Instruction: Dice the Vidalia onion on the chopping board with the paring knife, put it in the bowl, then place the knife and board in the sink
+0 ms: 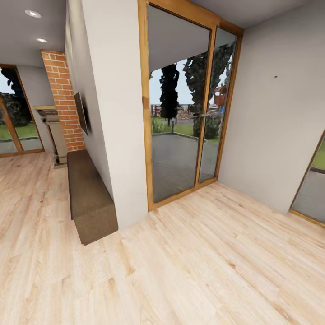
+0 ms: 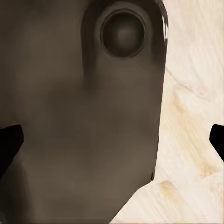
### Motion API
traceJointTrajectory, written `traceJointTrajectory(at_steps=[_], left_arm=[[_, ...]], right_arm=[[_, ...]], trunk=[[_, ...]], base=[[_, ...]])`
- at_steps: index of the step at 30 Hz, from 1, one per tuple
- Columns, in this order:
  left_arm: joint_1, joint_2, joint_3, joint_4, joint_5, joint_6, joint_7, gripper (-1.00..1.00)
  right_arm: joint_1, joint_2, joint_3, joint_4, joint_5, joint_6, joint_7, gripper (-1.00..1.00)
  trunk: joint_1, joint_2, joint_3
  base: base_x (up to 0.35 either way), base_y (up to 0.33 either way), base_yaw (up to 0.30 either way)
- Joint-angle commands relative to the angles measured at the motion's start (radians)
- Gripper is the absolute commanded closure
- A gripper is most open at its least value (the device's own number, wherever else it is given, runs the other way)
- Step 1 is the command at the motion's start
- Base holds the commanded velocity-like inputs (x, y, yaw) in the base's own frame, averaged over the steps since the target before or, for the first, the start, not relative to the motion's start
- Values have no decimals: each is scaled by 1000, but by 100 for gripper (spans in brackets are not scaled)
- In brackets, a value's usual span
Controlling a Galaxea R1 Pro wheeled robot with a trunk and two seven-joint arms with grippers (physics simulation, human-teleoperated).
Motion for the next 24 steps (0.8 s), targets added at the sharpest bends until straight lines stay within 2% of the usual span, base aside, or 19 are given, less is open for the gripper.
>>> traceJointTrajectory(at_steps=[1, 4, 14, 24], left_arm=[[3, 6, 5, 1, 4, -1, 0, -100], [2, 5, 5, 1, 4, -1, 0, -100], [2, 2, 4, 1, 3, -2, 0, -100], [2, 2, 3, 1, 2, -2, 0, -100]], right_arm=[[-1, 6, -2, -6, -1, -6, 0, -100], [-1, 19, -1, -23, -1, -23, -1, -100], [0, 24, 1, -34, -2, -18, -3, -100], [0, 24, 0, -34, -2, -52, -4, -100]], trunk=[[0, 0, 0], [0, 0, 0], [0, 0, 0], [0, 0, 0]], base=[[0, 0, 0], [0, 0, 0], [0, 0, 0], [0, 0, 0]])
